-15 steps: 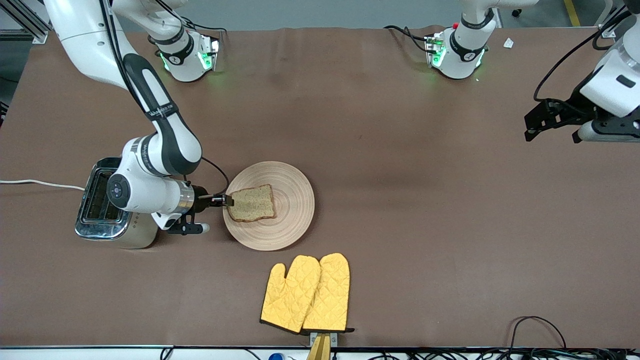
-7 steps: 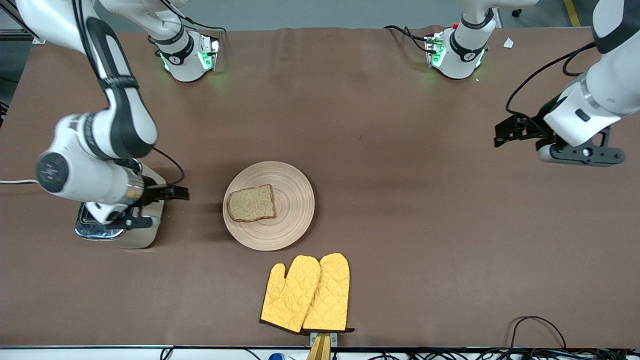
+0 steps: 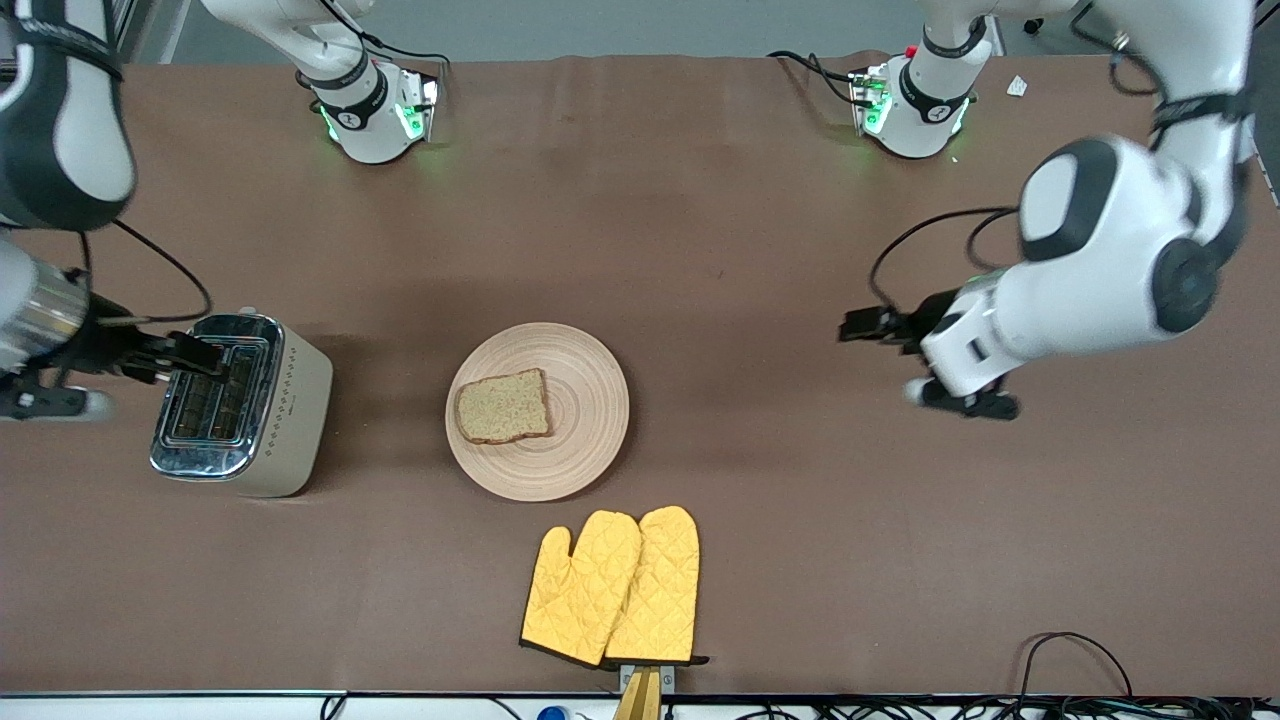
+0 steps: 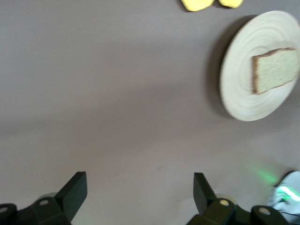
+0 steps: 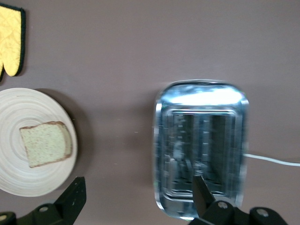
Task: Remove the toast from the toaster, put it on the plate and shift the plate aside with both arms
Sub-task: 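Move the left gripper to the wooden plate rim, then grip the plate rim with the left gripper and drag it sideways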
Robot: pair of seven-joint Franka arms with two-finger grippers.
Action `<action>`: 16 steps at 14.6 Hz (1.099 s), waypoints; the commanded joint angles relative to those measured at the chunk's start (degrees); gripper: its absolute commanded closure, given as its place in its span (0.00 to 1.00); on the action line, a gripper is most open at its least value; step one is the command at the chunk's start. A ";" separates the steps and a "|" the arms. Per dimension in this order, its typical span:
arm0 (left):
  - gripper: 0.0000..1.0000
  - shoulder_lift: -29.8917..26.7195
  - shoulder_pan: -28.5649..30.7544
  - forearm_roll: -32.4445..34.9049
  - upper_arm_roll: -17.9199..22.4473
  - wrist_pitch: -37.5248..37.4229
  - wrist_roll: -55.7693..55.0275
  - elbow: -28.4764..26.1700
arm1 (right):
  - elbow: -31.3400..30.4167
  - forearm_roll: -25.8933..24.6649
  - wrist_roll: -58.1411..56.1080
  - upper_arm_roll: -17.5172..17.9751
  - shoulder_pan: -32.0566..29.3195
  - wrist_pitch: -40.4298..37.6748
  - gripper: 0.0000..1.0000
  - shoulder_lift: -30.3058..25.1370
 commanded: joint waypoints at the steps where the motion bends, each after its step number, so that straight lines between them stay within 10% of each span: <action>1: 0.00 8.29 0.32 -7.82 -2.46 6.65 0.06 1.55 | 0.48 -1.62 -3.99 0.64 -3.26 -1.52 0.00 -3.75; 9: 0.00 28.34 -12.58 -28.84 -6.25 34.08 -0.12 7.95 | 6.29 -4.61 -3.65 1.17 -3.80 -11.02 0.00 -3.67; 16: 0.03 35.03 -18.75 -30.26 -6.25 42.01 0.85 12.88 | 6.38 -4.70 -1.73 1.35 -3.19 -11.37 0.00 -3.58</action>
